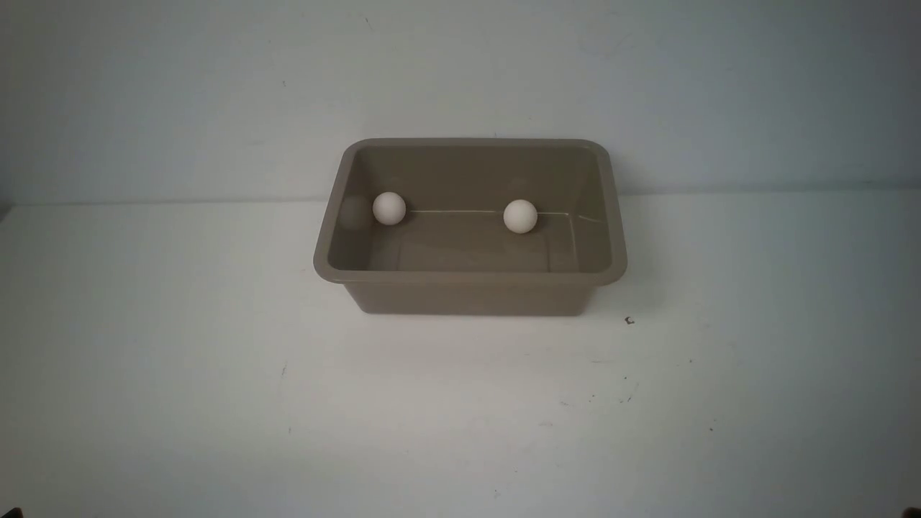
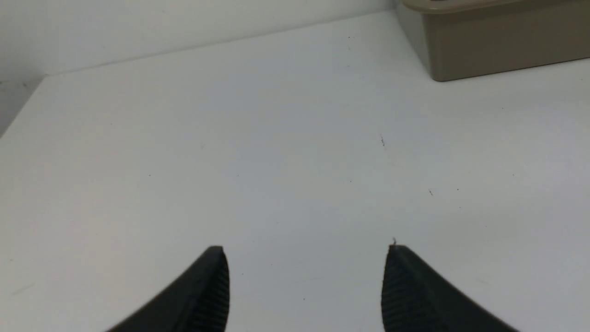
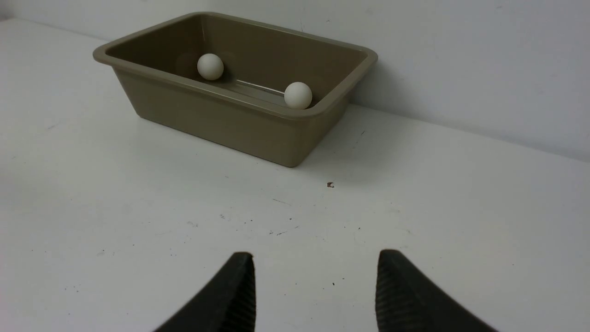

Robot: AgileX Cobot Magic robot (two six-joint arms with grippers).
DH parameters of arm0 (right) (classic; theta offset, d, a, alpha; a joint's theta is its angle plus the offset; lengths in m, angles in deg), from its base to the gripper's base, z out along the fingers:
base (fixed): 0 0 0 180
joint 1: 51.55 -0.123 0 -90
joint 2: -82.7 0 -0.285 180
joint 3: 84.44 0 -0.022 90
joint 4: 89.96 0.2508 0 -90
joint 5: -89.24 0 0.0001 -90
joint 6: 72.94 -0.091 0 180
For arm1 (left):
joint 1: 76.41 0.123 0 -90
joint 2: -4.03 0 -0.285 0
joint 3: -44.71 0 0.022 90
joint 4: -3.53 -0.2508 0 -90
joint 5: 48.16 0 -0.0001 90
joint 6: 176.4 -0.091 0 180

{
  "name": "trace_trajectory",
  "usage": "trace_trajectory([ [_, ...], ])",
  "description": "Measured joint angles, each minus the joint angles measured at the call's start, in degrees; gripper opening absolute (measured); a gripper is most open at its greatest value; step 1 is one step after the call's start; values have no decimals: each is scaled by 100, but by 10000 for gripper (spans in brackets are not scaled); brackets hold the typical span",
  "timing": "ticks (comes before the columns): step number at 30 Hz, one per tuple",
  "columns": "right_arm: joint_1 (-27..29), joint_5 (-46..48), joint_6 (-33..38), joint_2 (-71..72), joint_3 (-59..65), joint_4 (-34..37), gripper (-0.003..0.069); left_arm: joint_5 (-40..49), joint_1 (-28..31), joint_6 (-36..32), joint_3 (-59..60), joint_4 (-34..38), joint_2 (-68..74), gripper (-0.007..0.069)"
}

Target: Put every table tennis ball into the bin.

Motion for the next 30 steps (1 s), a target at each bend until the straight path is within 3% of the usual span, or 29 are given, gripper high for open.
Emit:
trace_trajectory([
  [17, 0, -225, 0, 0, 0, -134, 336, 0, 0, 0, 0, 0, 0, 405],
  [25, 157, -1925, -25, 0, 665, 170, 336, 0, 0, 0, 0, -6, 0, 405],
  [30, 464, -2235, -20, 0, 1032, 310, 336, 0, 0, 0, 0, -6, 0, 405],
])
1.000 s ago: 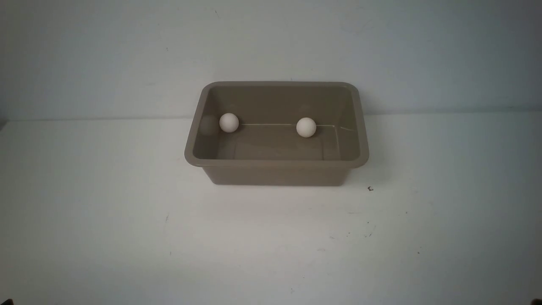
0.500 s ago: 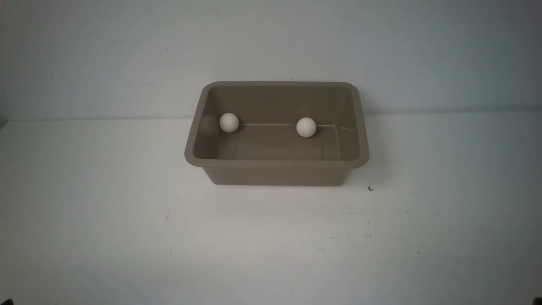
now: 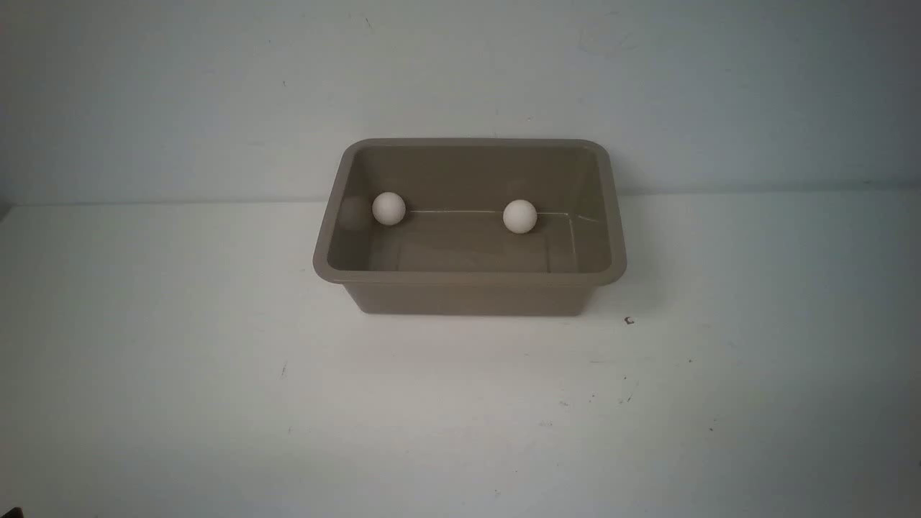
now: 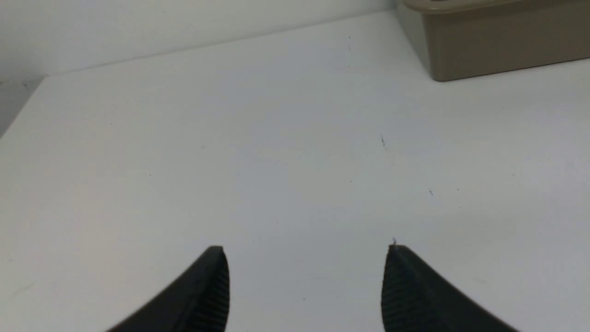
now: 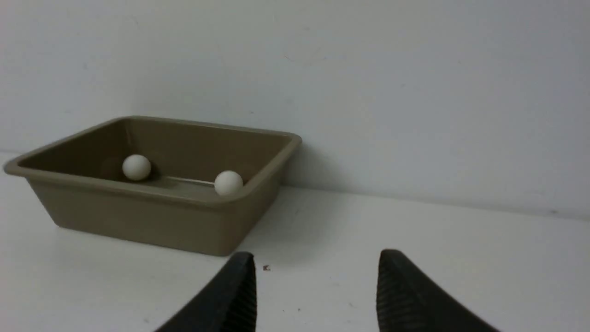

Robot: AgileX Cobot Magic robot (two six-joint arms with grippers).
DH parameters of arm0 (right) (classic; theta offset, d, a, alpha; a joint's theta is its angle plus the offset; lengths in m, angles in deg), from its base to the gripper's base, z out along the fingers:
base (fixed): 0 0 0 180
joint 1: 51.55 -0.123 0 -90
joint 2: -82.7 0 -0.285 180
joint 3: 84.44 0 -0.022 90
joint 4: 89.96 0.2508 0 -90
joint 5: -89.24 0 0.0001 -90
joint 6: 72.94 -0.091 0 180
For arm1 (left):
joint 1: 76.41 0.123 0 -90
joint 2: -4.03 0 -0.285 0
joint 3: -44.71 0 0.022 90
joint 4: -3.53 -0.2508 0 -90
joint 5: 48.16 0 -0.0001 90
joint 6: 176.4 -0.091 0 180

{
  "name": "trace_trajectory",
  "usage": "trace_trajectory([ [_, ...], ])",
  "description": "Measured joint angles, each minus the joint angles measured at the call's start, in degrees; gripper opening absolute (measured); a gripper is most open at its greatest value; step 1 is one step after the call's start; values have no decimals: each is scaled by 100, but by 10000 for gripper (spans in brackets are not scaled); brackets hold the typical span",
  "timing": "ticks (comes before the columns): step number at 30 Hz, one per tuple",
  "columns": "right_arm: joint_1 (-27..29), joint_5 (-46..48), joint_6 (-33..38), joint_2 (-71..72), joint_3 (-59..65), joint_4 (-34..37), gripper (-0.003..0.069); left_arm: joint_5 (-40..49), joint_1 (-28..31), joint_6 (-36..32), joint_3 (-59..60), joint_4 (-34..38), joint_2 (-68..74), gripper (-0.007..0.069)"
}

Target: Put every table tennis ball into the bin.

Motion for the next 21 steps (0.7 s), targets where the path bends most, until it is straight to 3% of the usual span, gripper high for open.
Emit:
trace_trajectory([
  [7, 387, 313, 0, 0, 176, -142, 336, 0, 0, -12, 0, 0, 0, 405],
  [18, 400, 240, -6, 0, 176, -78, 336, 0, 0, -17, 0, -5, 0, 405],
  [21, 400, -22, -505, 0, 176, -416, 336, 0, 0, -17, 0, -5, 0, 405],
])
